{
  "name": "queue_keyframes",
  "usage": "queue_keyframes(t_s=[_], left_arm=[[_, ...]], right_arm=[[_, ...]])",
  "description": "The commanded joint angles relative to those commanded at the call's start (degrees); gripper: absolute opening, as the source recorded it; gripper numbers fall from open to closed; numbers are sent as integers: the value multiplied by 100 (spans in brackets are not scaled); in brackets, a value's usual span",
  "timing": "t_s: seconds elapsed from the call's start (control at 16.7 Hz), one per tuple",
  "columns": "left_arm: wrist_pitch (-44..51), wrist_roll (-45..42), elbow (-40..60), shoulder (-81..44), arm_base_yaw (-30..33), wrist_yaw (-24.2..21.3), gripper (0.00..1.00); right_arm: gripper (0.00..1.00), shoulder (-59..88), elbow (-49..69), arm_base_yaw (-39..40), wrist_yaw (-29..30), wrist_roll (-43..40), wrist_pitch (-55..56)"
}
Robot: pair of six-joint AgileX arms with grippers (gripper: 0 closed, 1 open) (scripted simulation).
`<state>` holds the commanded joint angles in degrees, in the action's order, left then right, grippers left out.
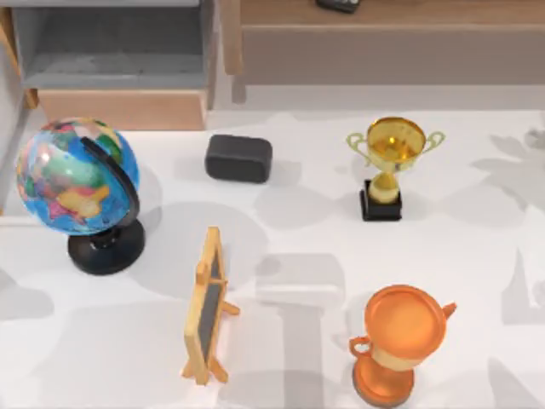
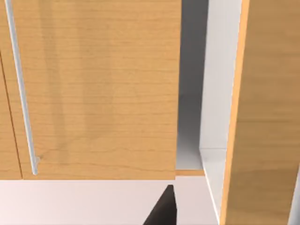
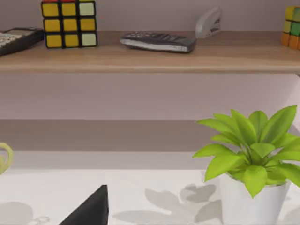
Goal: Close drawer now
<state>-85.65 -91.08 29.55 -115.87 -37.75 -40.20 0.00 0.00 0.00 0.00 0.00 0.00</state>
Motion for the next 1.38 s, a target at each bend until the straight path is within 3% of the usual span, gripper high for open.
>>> queue_keyframes(t_s=[0.3,0.36,0.9,1.38], left_arm=[[0,0,0,0,0,0,2],[0,0,0,0,0,0,0],[60,19,10,-64,-6,9,0],[662,47,1077,-510,586,595,0]], right_arm=[[100,0,0,0,0,0,0],[100,0,0,0,0,0,0],[100,0,0,0,0,0,0],[100,0,0,0,0,0,0]])
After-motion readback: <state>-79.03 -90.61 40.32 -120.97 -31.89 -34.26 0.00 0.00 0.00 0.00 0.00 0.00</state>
